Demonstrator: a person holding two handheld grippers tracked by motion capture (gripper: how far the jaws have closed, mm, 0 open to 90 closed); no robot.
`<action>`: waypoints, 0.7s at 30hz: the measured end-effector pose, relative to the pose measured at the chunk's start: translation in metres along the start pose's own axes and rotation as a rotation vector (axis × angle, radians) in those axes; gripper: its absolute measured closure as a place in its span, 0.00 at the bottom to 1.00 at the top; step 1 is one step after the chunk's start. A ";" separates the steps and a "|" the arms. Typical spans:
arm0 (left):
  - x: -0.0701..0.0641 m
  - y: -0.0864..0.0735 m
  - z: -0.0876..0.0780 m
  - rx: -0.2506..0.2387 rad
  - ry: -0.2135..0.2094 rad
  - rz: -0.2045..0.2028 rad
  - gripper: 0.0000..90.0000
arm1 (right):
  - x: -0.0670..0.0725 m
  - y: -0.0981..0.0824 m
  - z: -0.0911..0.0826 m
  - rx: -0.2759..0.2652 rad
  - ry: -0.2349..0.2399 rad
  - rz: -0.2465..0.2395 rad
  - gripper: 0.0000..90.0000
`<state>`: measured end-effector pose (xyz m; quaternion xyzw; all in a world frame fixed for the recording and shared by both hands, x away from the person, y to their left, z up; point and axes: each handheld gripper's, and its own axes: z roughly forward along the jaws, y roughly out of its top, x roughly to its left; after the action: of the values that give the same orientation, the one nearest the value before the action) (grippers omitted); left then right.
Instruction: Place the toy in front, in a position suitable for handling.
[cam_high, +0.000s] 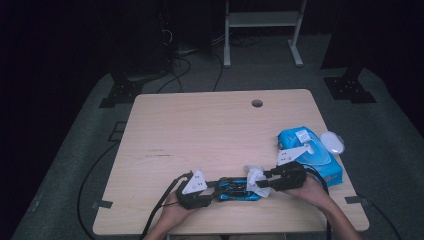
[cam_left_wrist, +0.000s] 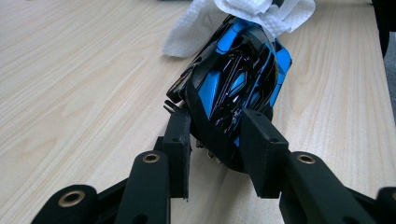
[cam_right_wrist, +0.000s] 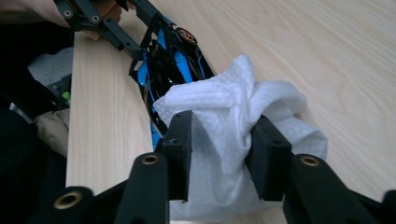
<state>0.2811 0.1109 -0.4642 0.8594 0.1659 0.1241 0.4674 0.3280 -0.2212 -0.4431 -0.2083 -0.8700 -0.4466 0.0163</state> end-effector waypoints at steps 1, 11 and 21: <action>0.000 0.000 0.000 0.000 0.000 0.001 0.71 | -0.001 0.000 0.000 -0.003 0.007 0.002 0.65; -0.001 0.000 0.000 -0.002 0.005 0.004 0.71 | -0.003 0.002 0.002 0.007 0.011 -0.008 0.62; -0.005 0.000 -0.002 0.001 0.012 0.049 0.71 | -0.003 0.006 0.007 0.057 -0.029 -0.011 0.56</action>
<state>0.2763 0.1101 -0.4634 0.8626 0.1476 0.1408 0.4629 0.3336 -0.2139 -0.4431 -0.2096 -0.8836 -0.4186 0.0073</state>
